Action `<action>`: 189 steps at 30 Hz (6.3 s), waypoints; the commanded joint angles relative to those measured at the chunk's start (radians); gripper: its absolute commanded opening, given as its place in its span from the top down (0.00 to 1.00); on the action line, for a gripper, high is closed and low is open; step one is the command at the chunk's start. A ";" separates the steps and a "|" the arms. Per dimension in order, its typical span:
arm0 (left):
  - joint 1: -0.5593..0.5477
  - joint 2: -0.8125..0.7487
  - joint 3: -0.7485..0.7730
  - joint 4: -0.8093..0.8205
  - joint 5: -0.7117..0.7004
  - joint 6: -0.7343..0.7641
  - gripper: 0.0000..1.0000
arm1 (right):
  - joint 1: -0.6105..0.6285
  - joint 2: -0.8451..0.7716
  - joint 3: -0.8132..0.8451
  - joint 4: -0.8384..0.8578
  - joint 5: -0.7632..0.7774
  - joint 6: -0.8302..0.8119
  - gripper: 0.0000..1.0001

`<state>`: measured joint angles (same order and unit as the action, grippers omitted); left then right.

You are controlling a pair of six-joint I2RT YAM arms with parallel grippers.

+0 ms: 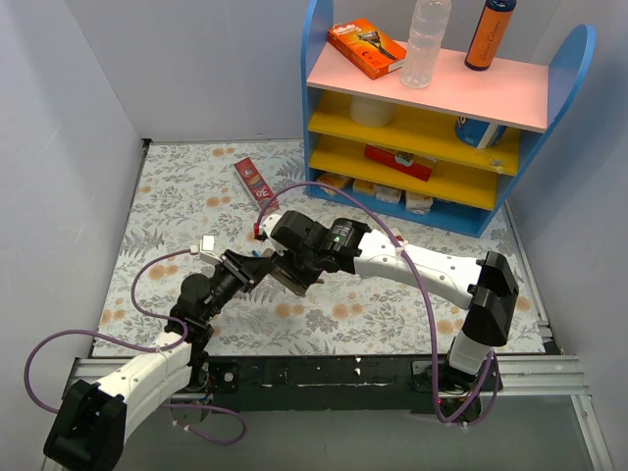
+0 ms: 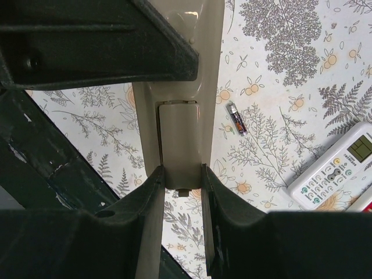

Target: Load the batteries into the remote control

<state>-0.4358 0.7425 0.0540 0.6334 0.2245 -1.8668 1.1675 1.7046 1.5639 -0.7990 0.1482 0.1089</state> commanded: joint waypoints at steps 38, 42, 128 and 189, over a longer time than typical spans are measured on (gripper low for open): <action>-0.023 -0.020 -0.008 0.095 0.068 0.021 1.00 | -0.005 -0.005 0.050 0.107 0.047 -0.018 0.99; -0.026 -0.019 -0.005 0.084 0.075 0.043 1.00 | -0.017 -0.017 0.070 0.092 0.033 -0.017 0.99; -0.034 -0.019 0.040 0.209 0.082 -0.166 1.00 | -0.364 -0.547 -0.923 1.241 -0.717 0.531 0.20; 0.095 1.228 1.311 -1.586 -1.054 0.775 1.00 | -0.399 -0.915 -0.895 0.494 0.106 0.066 0.11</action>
<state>-0.3897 1.8500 1.3052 -0.8291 -0.6140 -1.0874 0.7734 0.8227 0.6724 -0.2924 0.2211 0.1940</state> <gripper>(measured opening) 0.258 0.894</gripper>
